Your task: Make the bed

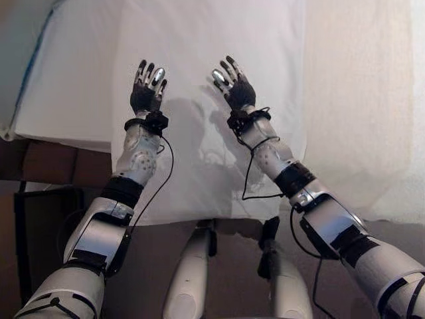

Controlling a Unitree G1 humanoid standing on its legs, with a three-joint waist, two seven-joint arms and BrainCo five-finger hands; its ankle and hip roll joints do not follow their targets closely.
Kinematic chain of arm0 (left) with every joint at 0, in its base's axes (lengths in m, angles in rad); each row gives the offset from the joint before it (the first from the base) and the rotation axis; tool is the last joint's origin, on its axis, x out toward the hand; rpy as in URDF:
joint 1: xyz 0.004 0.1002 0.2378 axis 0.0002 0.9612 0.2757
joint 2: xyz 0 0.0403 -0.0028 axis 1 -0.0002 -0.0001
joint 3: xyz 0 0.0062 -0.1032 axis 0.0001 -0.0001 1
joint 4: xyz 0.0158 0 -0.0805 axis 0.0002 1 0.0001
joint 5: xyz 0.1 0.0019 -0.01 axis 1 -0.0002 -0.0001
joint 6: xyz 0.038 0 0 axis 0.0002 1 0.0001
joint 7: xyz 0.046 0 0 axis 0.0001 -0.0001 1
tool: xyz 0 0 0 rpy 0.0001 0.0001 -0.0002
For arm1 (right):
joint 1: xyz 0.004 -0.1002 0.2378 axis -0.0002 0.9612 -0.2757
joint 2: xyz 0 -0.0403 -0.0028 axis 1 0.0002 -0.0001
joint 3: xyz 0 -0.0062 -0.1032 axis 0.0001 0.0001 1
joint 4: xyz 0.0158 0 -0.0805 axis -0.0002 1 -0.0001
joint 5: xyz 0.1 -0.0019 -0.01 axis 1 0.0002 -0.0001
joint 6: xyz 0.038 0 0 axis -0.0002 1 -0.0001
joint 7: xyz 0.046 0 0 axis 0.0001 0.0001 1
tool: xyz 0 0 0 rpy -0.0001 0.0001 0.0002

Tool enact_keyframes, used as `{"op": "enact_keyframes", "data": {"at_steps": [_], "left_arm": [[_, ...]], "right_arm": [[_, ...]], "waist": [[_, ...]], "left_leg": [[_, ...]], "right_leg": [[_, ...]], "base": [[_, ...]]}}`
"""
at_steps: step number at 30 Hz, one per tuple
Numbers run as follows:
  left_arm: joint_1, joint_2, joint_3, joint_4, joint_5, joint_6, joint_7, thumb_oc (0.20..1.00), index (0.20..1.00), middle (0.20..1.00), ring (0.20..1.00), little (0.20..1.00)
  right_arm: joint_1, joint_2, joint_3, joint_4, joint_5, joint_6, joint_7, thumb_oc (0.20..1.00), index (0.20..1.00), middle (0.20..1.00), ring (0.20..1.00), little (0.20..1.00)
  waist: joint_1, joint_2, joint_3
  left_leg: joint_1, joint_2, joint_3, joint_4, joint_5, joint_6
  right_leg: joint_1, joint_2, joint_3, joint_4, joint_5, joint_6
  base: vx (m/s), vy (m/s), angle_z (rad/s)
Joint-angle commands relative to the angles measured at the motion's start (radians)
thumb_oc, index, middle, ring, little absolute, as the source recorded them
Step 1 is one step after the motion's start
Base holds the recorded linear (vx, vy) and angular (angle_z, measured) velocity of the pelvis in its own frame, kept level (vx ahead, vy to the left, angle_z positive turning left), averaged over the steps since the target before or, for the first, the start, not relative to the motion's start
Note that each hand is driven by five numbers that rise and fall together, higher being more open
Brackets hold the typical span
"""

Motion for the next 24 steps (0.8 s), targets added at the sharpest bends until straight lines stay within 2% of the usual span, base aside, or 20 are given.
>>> {"op": "enact_keyframes", "data": {"at_steps": [1,6,16,24], "left_arm": [[-0.091,0.018,0.019,0.046,-0.014,-0.020,0.007,1.000,1.000,1.000,1.000,1.000],[-0.126,0.015,0.032,0.150,0.000,0.001,0.046,1.000,1.000,1.000,1.000,1.000],[-0.104,-0.007,0.057,0.296,0.019,0.046,0.068,1.000,1.000,1.000,1.000,1.000],[-0.056,-0.019,0.081,0.310,0.022,0.050,0.079,1.000,1.000,1.000,1.000,1.000]], "right_arm": [[-0.042,-0.019,-0.035,0.000,0.045,-0.027,-0.010,1.000,1.000,1.000,1.000,1.000],[-0.078,-0.014,-0.055,0.094,0.047,-0.013,-0.056,1.000,1.000,1.000,1.000,1.000],[-0.044,-0.028,-0.109,0.229,0.029,0.006,-0.116,1.000,1.000,1.000,1.000,1.000],[-0.001,-0.023,-0.124,0.245,-0.007,0.021,-0.134,1.000,1.000,1.000,1.000,1.000]], "waist": [[0.031,-0.024,0.006],[0.030,-0.034,0.046],[-0.012,-0.025,0.047],[-0.030,-0.016,0.047]], "left_leg": [[0.030,-0.035,0.003,-0.033,-0.058,-0.075],[-0.036,-0.034,-0.005,-0.016,-0.065,-0.081],[-0.131,-0.047,-0.025,0.001,-0.080,-0.072],[-0.147,-0.052,-0.032,0.000,-0.080,-0.068]], "right_leg": [[0.101,-0.025,-0.026,0.008,-0.042,0.056],[0.061,-0.029,-0.045,0.000,-0.019,0.062],[-0.046,-0.024,-0.023,0.029,-0.035,0.052],[-0.076,-0.020,-0.012,0.039,-0.051,0.047]], "base": [[0.00,0.000,0.00],[0.02,-0.032,-0.01],[0.03,0.006,0.05],[0.01,-0.002,0.00]]}}
